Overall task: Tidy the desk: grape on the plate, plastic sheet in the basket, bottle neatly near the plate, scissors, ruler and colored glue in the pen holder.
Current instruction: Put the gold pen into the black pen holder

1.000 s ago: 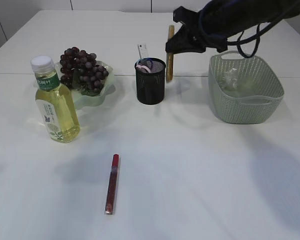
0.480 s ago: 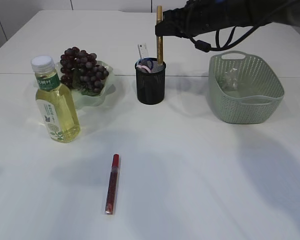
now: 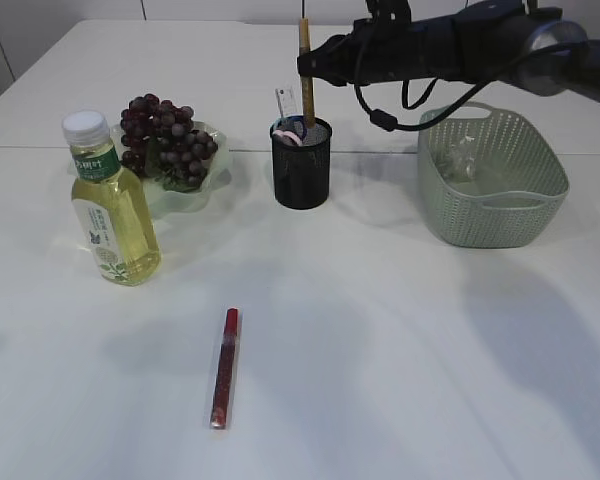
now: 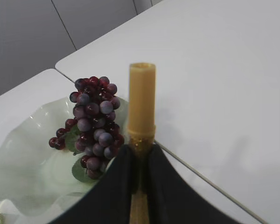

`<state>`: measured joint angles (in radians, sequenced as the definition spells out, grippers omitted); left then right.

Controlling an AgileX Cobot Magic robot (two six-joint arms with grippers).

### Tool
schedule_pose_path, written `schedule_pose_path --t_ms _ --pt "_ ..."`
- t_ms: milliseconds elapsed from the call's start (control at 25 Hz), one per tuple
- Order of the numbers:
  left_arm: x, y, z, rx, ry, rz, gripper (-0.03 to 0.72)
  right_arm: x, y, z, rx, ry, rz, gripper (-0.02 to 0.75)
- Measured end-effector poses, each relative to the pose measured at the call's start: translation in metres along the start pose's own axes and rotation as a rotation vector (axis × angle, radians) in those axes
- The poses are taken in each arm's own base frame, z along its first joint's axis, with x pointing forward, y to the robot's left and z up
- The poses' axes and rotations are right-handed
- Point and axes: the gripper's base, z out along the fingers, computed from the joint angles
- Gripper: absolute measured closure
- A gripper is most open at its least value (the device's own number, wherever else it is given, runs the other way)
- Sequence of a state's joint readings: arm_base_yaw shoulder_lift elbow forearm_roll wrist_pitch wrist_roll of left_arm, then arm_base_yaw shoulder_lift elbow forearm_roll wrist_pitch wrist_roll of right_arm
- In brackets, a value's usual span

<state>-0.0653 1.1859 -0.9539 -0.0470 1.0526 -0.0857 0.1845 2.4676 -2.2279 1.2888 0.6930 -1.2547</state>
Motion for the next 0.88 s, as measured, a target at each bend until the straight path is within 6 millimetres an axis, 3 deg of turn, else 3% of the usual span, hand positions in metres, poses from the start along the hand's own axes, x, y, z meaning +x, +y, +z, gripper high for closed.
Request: schedule_pose_path --t_ms 200,280,400,480,680,880 --pt "0.000 0.000 0.000 0.000 0.000 0.000 0.316 0.017 -0.006 0.010 -0.003 -0.004 -0.037 0.632" --pt "0.000 0.000 0.000 0.000 0.000 0.000 0.316 0.021 -0.007 0.011 -0.016 0.003 -0.051 0.561" --pt "0.000 0.000 0.000 0.000 0.000 0.000 0.316 0.023 -0.004 0.012 -0.052 0.012 -0.068 0.384" --pt "0.000 0.000 0.000 0.000 0.000 0.000 0.316 0.023 -0.002 0.012 -0.066 0.013 -0.071 0.322" --pt "0.000 0.000 0.000 0.000 0.000 0.000 0.316 0.018 0.000 0.008 -0.061 0.031 0.025 0.288" --pt "0.000 0.000 0.000 0.000 0.000 0.000 0.316 -0.021 0.015 -0.025 0.049 0.200 0.107 0.302"
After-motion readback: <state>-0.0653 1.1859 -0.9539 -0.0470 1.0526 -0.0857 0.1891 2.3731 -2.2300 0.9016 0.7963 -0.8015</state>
